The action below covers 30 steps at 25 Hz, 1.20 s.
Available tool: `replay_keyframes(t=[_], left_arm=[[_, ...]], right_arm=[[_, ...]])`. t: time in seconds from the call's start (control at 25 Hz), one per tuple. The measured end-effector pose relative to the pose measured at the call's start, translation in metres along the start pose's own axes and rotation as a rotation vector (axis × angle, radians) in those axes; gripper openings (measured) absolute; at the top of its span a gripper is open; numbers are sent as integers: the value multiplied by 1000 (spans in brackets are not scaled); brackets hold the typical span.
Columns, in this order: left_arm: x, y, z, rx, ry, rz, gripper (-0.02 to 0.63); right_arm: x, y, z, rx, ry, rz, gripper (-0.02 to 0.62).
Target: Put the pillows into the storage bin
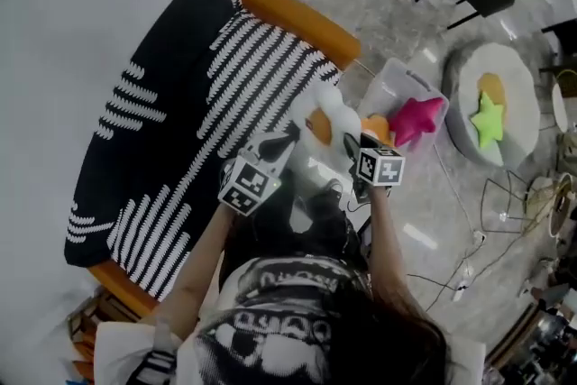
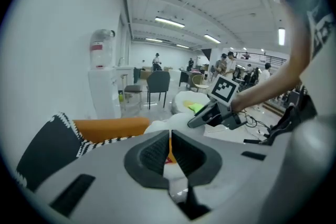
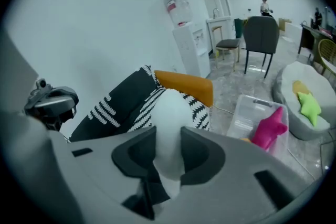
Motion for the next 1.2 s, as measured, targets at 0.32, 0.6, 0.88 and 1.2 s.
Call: replay_keyframes(t=[0.32,0.6,0.88,1.2], left_arm=[[-73,101,114,127,107,-4,14],[-85,175,215,213,124,-72,14],[-99,218,267,242,140,-106,14],[-81,212,261,168,89,-163,14]], right_arm=[[73,-97,146,106,163,43,121],[121,-153,263,172,237,54,121],[150,-149,344,171,293,6,178],[155,-137,339,96,312,52,224]])
Point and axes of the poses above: the fingertips, and each gripper's own axes: y forward along the fingers, z to its right, x out of its underside, the point moved 9 cm from there along -y, backward along the fingers, and after that the axes turned 3 degrees about x, right-handed, at the moved point
